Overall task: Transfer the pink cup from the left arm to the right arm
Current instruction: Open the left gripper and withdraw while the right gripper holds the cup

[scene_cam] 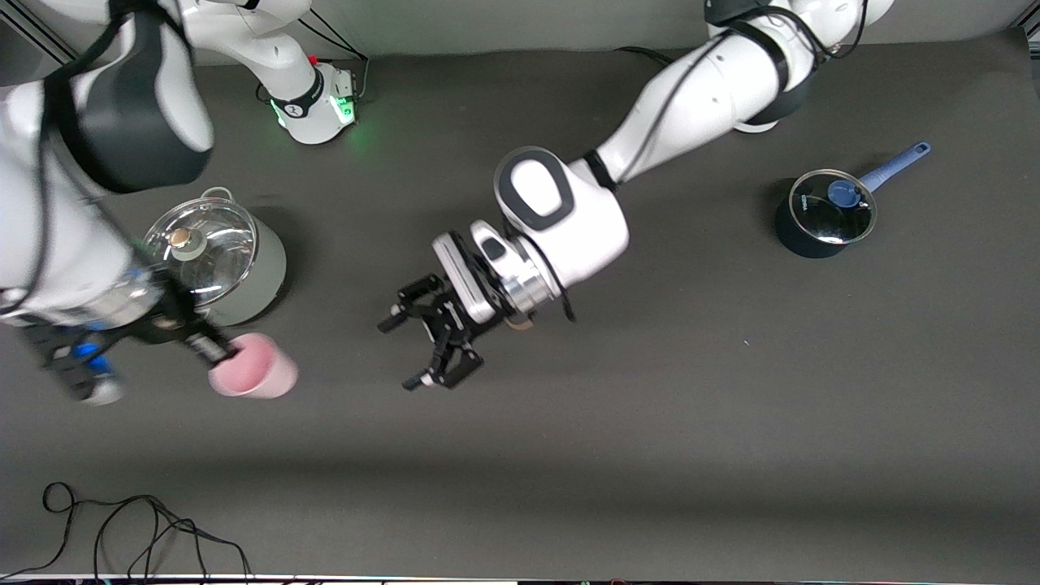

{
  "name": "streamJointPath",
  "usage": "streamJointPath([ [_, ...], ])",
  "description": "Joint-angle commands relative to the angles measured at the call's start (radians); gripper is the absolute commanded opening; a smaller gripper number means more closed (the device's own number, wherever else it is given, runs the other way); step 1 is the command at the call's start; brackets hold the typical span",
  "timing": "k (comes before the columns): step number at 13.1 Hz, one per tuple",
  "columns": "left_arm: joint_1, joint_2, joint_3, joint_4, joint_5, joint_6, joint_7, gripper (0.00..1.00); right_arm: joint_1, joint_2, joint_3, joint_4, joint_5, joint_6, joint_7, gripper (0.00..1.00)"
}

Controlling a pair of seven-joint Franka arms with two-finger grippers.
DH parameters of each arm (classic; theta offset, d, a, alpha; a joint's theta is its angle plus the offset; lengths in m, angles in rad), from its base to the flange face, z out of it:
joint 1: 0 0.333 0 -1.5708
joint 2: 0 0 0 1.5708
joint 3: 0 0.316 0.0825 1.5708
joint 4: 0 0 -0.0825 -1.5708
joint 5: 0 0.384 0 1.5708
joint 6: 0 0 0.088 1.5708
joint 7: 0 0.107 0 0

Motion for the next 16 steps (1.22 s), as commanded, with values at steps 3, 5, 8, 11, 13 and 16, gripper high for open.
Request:
streamJointPath([
  [3,0.208,-0.173,0.053,-0.238,0.028,-0.263,-0.024,1.0,-0.226,0.009,-0.003,-0.012,0.002,0.011,-0.469,0.0],
  [5,0.238,-0.219,0.115,-0.264,0.051,-0.395,-0.03,1.0,-0.297,0.012,-0.003,-0.027,0.023,0.011,-0.693,0.0],
  [8,0.243,-0.31,0.253,-0.274,0.176,-0.636,-0.191,1.0,-0.374,0.035,-0.005,-0.062,0.135,0.047,-0.913,0.0],
  [11,0.254,-0.396,0.312,-0.263,0.411,-0.857,-0.442,1.0,-0.365,0.117,-0.002,-0.096,0.161,0.135,-1.001,0.0],
  [13,0.269,-0.446,0.317,-0.263,0.496,-0.978,-0.55,1.0,-0.349,0.186,0.001,-0.096,0.155,0.184,-1.012,0.0],
  [16,0.269,-0.505,0.317,-0.263,0.654,-1.083,-0.749,1.0,-0.329,0.285,0.001,-0.102,0.148,0.258,-1.035,0.0],
])
